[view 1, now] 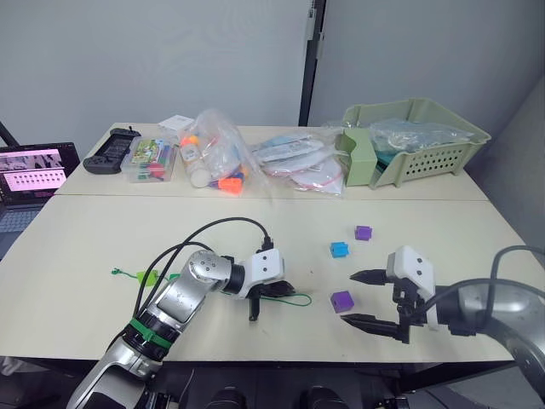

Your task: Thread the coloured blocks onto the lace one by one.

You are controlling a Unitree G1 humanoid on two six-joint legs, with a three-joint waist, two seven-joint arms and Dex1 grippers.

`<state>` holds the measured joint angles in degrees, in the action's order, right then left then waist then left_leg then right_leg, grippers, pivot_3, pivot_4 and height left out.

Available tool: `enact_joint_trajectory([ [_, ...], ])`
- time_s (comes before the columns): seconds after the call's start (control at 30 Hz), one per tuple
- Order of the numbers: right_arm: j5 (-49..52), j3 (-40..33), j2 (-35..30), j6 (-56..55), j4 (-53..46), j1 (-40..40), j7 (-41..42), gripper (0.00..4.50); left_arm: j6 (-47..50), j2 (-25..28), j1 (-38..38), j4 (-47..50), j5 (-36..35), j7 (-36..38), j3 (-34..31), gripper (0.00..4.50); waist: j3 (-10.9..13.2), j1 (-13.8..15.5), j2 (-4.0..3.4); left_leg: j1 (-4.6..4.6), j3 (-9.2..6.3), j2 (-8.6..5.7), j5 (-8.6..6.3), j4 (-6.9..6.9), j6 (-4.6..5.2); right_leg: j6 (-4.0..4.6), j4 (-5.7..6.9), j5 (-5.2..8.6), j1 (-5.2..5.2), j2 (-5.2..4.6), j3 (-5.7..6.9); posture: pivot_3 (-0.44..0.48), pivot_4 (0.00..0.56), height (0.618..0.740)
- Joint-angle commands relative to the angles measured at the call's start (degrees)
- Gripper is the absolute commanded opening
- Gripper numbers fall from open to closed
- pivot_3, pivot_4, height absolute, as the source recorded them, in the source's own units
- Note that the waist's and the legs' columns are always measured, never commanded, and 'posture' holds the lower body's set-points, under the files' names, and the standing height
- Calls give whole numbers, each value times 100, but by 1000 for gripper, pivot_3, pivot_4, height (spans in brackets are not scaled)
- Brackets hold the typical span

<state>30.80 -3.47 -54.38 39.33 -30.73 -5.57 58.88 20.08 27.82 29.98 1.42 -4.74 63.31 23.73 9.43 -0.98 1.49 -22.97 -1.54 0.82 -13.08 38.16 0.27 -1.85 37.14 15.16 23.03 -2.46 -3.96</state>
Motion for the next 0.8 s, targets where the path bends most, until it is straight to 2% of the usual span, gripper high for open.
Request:
enact_joint_trajectory([
  [0.03, -941, 781, -145, -1427, 1075, -375, 778, 4483, 293, 63, 20, 510, -195, 86, -93, 0, 0, 1, 0, -3, 2, -1, 0, 0, 0, 0, -1, 0, 2, -1, -1, 0, 150, 740],
  [0.2, -1665, 1361, 202, -2900, 2369, -980, 1224, 4483, 756, 317, -49, 1045, -300, 184, -92, 0, 1, 11, 1, -17, 2, -2, 0, 2, 0, -2, 0, -4, 15, -4, -3, 0, 150, 740],
  [0.37, -1934, 1498, 476, -3357, 2929, -1159, 1307, 4483, 904, 399, -82, 1194, -337, 137, -81, 0, 0, 22, 0, -15, 0, -2, 0, 2, 0, -1, 3, -6, 14, -6, -3, 0, 150, 740],
  [0.4, -1952, 1505, 527, -3370, 2999, -1187, 1297, 3969, 921, 408, -78, 1204, -333, 132, -79, 0, 0, 24, 0, -16, 0, -2, 0, 4, 0, -1, 4, -6, 13, -6, -3, 0, 150, 740],
  [0.67, -2015, 1484, 699, -3307, 3089, -1188, 1285, 1331, 884, 231, -55, 1146, -260, -34, 43, 0, 0, 23, -1, -13, -1, -1, 0, 6, 0, 1, 6, -9, 11, -7, -3, 0, 150, 740],
  [0.7, -1998, 1474, 710, -3261, 3062, -1172, 1274, 1166, 881, 172, -63, 1121, -244, -78, 77, 0, 0, 24, -1, -12, -1, -1, 0, 6, 0, 1, 6, -9, 10, -7, -3, 0, 150, 740],
  [0.8, -1980, 1471, 747, -3151, 3007, -1168, 1229, 1166, 899, 38, -76, 1085, -211, -163, 165, 0, 0, 23, -1, -10, -1, -2, 0, 7, 0, 1, 7, -9, 8, -7, -3, 0, 150, 740],
])
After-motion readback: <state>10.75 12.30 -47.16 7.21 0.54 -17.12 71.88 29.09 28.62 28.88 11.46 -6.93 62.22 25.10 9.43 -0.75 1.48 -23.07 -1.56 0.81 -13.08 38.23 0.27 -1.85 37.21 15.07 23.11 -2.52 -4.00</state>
